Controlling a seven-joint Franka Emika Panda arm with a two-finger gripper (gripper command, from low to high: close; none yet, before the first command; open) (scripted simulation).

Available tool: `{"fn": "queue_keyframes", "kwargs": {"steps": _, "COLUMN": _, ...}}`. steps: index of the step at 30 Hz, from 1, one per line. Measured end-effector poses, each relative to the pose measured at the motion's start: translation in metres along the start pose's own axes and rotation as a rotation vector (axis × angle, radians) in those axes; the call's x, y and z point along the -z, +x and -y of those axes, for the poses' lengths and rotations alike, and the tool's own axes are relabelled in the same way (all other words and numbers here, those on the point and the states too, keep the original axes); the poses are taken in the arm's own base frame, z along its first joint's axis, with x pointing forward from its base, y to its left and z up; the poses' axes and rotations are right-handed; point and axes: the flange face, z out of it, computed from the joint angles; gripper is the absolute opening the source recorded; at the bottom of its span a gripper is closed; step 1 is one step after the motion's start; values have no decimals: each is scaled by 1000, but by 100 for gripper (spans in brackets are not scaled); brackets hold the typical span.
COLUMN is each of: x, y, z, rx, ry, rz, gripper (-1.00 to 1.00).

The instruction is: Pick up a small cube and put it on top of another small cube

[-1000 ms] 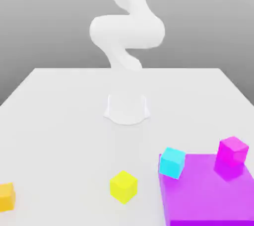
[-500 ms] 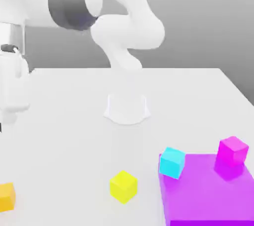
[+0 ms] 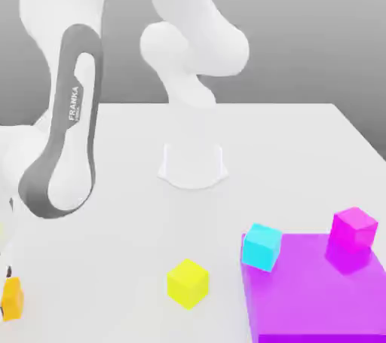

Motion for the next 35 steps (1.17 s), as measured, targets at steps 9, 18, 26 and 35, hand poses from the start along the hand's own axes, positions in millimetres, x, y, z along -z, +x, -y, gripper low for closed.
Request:
{"fn": "queue_keyframes", "kwargs": {"steps": 9, "x": 48, "y": 0, "z": 0, "rx": 0, "ry": 0, "rz": 0, "gripper": -100}}
{"fn": "queue_keyframes", "kwargs": {"steps": 18, "x": 126, "y": -207, "z": -75, "rx": 492, "ry": -4, "rz": 58, "gripper": -100}}
{"fn": "queue_keyframes", "kwargs": {"steps": 26, "x": 177, "y": -336, "z": -231, "rx": 1014, "ry": -4, "rz": 18, "gripper": -100}}
{"fn": "queue_keyframes", "kwargs": {"steps": 35, "x": 121, "y": -346, "z": -254, "rx": 1084, "ry": 0, "rz": 0, "gripper": 100}}
